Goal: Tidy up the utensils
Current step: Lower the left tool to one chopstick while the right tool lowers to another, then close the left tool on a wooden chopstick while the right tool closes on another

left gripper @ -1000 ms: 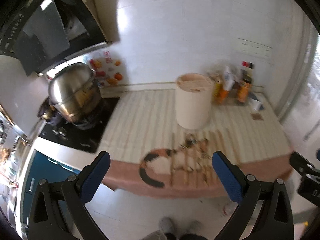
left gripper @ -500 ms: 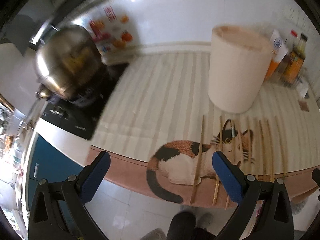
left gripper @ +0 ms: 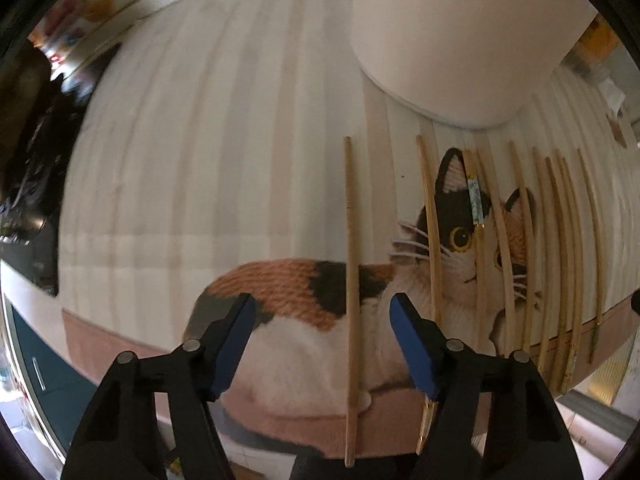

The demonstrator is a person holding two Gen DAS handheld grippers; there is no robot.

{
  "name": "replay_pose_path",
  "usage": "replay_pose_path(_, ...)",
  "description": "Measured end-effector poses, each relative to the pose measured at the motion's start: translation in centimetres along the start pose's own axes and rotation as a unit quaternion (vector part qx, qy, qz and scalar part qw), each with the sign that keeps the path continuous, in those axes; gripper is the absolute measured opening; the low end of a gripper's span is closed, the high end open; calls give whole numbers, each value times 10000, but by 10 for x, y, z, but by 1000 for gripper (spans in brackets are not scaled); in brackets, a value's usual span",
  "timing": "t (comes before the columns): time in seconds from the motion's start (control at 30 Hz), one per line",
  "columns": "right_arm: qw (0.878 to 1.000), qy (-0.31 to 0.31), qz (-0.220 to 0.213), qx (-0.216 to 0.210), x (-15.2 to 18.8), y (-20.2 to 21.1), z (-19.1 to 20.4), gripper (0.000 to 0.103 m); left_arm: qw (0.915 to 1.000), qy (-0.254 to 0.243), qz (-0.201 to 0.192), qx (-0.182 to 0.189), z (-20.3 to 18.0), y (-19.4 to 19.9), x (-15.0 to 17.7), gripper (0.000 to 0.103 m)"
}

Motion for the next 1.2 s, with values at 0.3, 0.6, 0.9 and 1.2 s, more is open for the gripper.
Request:
replay_pose_path(0.3, 9995, -38, 297, 121, -23, -29, 3, 50, 9991, -280, 94, 292, -15, -12, 0, 12)
replay_pose_path(0.6, 9973, 275, 620, 266, -48, -75, 10, 51, 9981, 303, 191, 503, 5, -5, 7, 5)
replay_pose_path(0.9, 9917, -277, 1170, -451, -36, -93, -9, 8, 9976, 482, 202, 444, 17, 3, 5, 5)
replay_pose_path(1.2, 9894, -165, 1337, -538, -31, -104, -24, 10, 9985, 400, 268, 262, -14, -10, -13, 7)
Point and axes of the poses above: each gripper's, at about its wrist camera, not at the fingertips, and y roughly against the way its jaws point, z to its left, x to its underside, the point moved 5 cm from there along -y, roughly the way its jaws point, and after that the axes turned 7 degrees about x, right-handed, at the moved point
